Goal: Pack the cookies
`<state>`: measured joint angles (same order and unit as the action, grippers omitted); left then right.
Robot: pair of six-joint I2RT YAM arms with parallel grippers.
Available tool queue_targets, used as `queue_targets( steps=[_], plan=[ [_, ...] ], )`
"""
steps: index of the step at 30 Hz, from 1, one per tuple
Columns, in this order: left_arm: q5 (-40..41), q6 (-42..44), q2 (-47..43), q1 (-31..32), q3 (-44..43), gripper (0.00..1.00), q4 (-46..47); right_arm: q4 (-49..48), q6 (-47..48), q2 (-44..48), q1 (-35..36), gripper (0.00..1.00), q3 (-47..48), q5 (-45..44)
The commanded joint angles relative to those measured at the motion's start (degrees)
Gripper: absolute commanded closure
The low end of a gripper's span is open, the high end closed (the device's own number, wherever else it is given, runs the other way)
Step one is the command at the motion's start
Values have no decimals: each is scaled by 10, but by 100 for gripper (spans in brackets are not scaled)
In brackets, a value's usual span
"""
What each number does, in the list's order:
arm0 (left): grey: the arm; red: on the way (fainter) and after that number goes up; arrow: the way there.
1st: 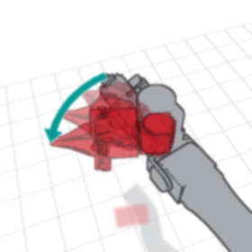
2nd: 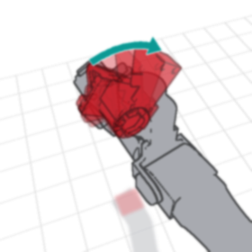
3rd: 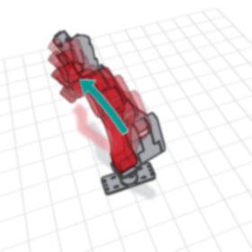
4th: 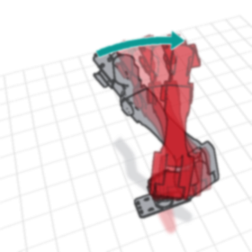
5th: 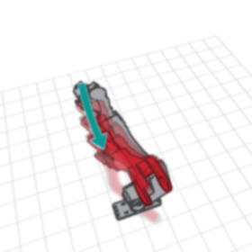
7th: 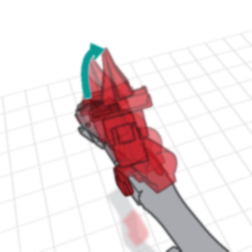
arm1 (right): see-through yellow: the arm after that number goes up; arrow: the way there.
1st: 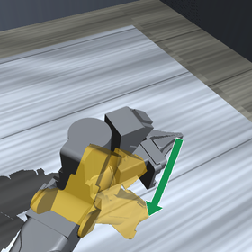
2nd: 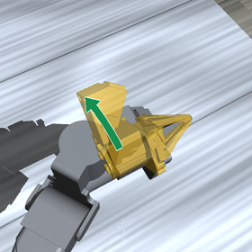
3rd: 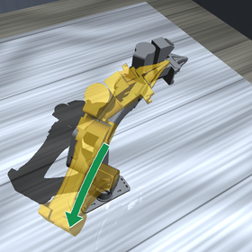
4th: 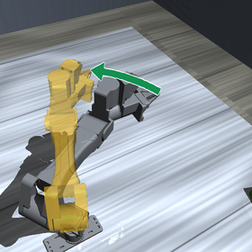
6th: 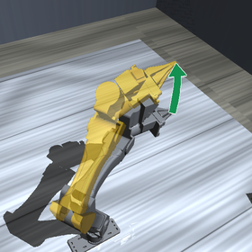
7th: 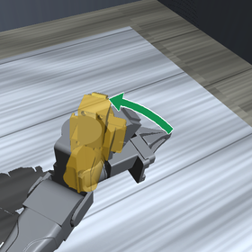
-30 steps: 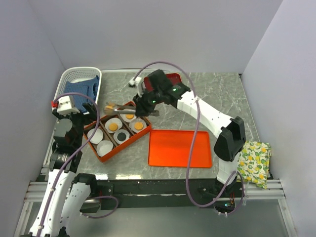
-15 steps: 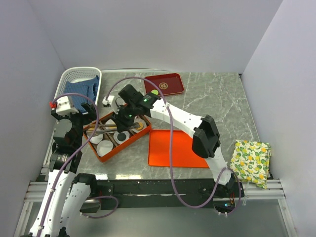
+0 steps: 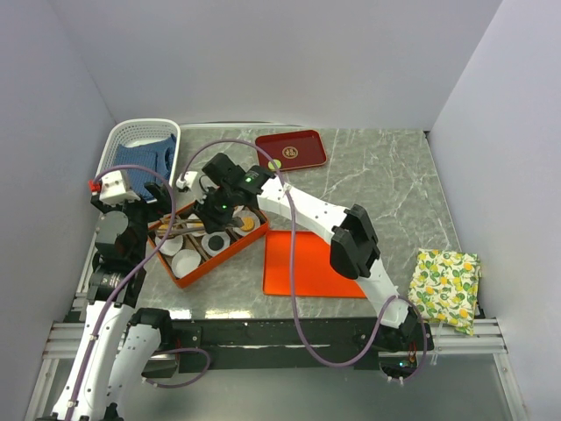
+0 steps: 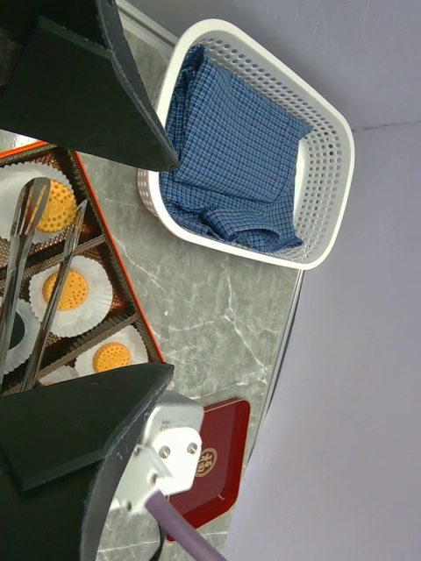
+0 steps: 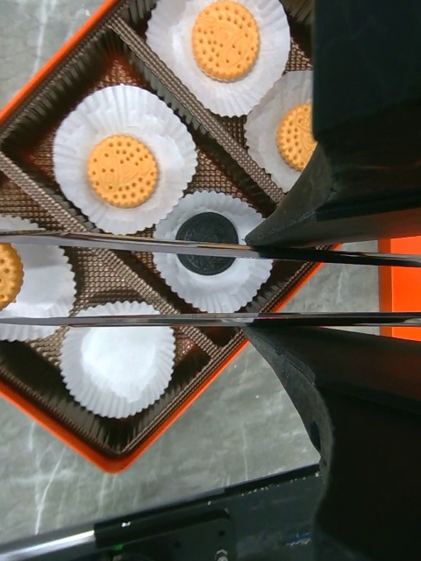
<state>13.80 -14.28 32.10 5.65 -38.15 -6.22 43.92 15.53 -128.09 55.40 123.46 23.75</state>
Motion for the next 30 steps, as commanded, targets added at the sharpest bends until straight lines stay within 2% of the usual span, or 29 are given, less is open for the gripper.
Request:
queue_targets(
  steps=[1, 14, 24, 30],
  plan=[
    [-5, -1, 0, -1, -1, 3, 25, -5, 7, -7, 9, 70, 27, -12],
    [-9, -1, 0, -1, -2, 4, 25, -2, 11, -24, 17, 66, 28, -19],
    [-10, 0, 1, -1, -2, 3, 25, -2, 10, -30, 19, 52, 32, -20],
    [-11, -1, 2, -1, -1, 4, 25, -1, 11, -29, 19, 49, 32, -20]
  ],
)
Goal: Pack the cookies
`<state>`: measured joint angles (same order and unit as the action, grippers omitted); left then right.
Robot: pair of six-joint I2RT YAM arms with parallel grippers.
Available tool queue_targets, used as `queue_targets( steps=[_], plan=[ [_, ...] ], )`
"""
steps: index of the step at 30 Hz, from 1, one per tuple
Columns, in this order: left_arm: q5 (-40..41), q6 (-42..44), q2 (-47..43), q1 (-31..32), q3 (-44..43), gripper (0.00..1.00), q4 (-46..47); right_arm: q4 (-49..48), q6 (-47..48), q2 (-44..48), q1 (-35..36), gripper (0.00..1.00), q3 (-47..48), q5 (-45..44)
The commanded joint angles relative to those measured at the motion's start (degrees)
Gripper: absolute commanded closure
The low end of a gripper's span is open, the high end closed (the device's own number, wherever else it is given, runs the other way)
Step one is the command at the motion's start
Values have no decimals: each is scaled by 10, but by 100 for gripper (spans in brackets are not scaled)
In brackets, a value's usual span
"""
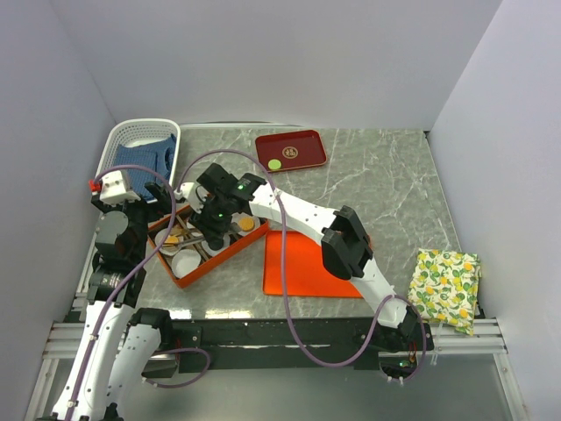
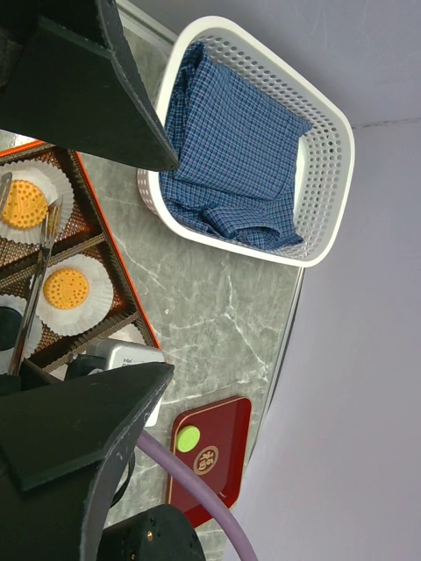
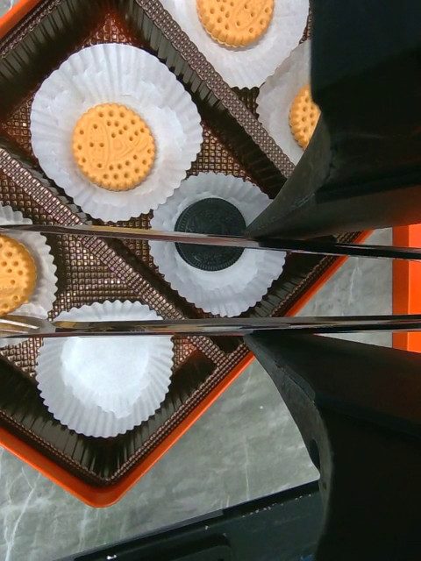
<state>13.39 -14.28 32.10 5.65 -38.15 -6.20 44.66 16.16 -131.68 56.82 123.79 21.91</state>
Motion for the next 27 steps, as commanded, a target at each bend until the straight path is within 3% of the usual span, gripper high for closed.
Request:
queue_targets(
  steps=[1, 27],
  plan=[
    [-6, 0, 1, -1, -1, 4, 25, -8, 4, 7, 4, 49, 29, -1],
    [-7, 0, 2, -1, -3, 4, 24, -3, 14, 41, 5, 46, 37, -16]
  ],
)
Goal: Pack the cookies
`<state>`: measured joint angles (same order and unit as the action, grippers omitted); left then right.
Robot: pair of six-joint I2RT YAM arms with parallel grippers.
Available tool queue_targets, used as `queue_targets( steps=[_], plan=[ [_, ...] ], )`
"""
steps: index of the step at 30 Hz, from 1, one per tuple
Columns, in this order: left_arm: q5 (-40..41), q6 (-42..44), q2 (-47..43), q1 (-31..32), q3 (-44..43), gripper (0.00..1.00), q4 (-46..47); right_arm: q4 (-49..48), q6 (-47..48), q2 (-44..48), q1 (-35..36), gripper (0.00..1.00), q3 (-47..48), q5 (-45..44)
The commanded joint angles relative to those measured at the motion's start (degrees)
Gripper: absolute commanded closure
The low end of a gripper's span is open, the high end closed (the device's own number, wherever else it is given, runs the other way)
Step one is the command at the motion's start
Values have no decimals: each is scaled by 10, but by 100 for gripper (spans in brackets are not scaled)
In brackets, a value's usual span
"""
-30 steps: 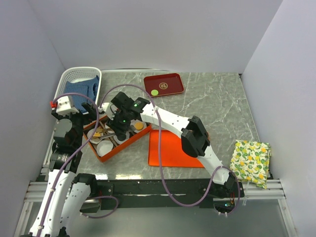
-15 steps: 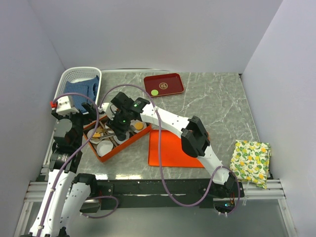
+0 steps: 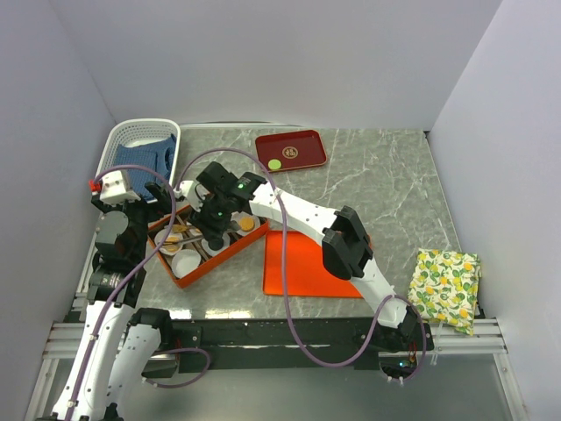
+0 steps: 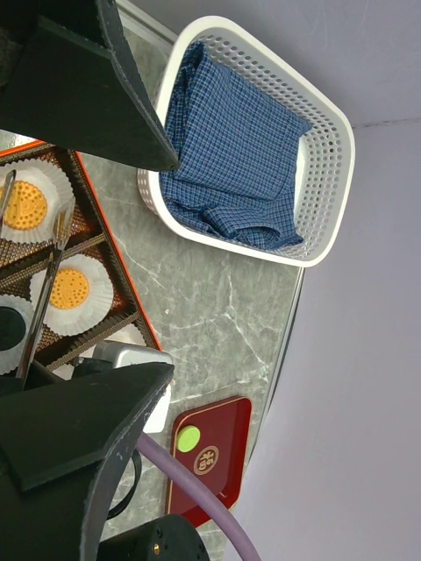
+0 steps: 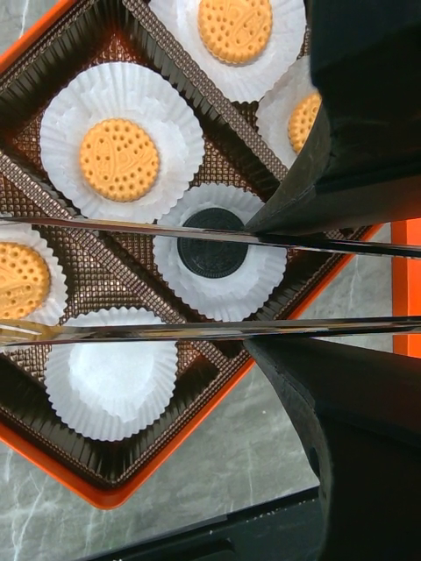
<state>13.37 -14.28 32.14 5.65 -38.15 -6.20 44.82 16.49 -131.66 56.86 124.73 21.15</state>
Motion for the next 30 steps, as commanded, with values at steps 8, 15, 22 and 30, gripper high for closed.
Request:
queue_targets(
  steps=[8, 15, 22, 30],
  plan=[
    [-8, 0, 1, -1, -1, 4, 25, -3, 19, 74, 4, 47, 21, -15],
    [-7, 0, 3, -1, -2, 4, 24, 1, 22, 90, 4, 47, 12, -16],
    [-6, 0, 1, -1, -2, 4, 24, 2, 28, 122, -8, 47, 1, -23],
    [-7, 0, 1, -1, -2, 4, 23, -14, 33, 174, -49, 47, -54, -34]
  ],
)
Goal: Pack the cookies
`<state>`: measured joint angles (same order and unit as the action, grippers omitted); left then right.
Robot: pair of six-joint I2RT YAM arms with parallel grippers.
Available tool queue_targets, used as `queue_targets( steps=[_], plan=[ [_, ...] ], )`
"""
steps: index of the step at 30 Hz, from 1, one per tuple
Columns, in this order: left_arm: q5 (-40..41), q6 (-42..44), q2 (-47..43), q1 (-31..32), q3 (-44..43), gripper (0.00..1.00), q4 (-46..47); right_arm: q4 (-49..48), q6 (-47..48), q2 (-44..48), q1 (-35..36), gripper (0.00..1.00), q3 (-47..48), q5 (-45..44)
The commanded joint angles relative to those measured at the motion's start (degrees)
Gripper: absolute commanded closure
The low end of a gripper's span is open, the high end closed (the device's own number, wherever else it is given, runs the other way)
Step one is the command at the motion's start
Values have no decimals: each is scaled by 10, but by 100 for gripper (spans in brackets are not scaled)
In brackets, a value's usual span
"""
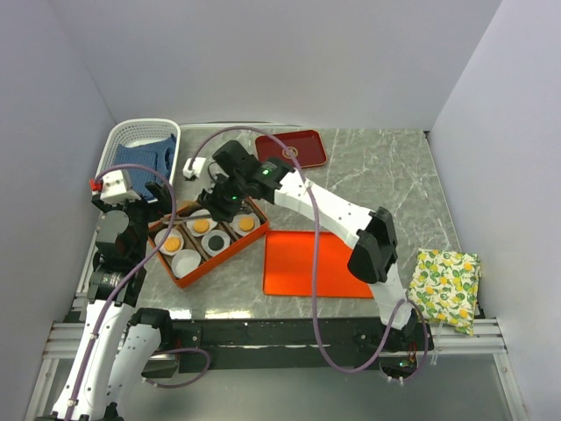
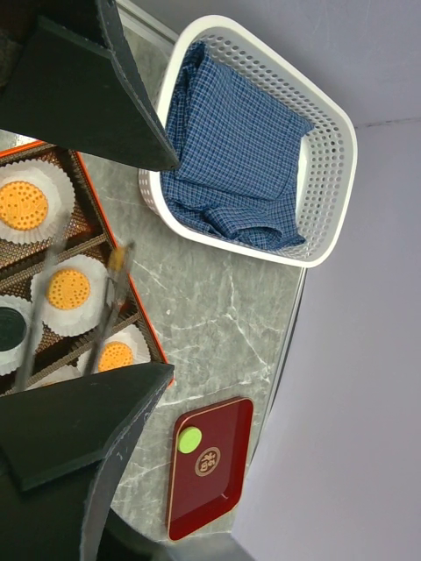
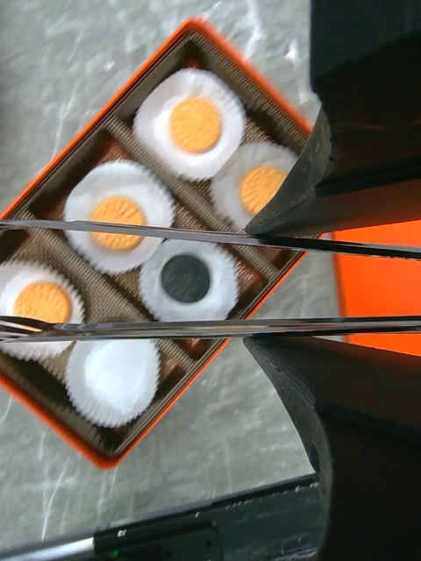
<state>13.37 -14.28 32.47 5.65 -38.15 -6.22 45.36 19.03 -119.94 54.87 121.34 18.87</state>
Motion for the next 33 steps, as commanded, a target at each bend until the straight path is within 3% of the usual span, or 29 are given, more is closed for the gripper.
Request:
queue_targets(
  steps=[1, 22, 33],
  plan=[
    [-7, 0, 0, -1, -1, 4, 24, -20, 8, 60, -34, 48, -23, -13],
    [-12, -1, 5, -1, -2, 4, 24, -34, -5, 62, -258, 48, -69, -16],
    [-15, -2, 8, -1, -3, 4, 24, -38, -35, 23, -319, 48, -78, -13]
  ],
)
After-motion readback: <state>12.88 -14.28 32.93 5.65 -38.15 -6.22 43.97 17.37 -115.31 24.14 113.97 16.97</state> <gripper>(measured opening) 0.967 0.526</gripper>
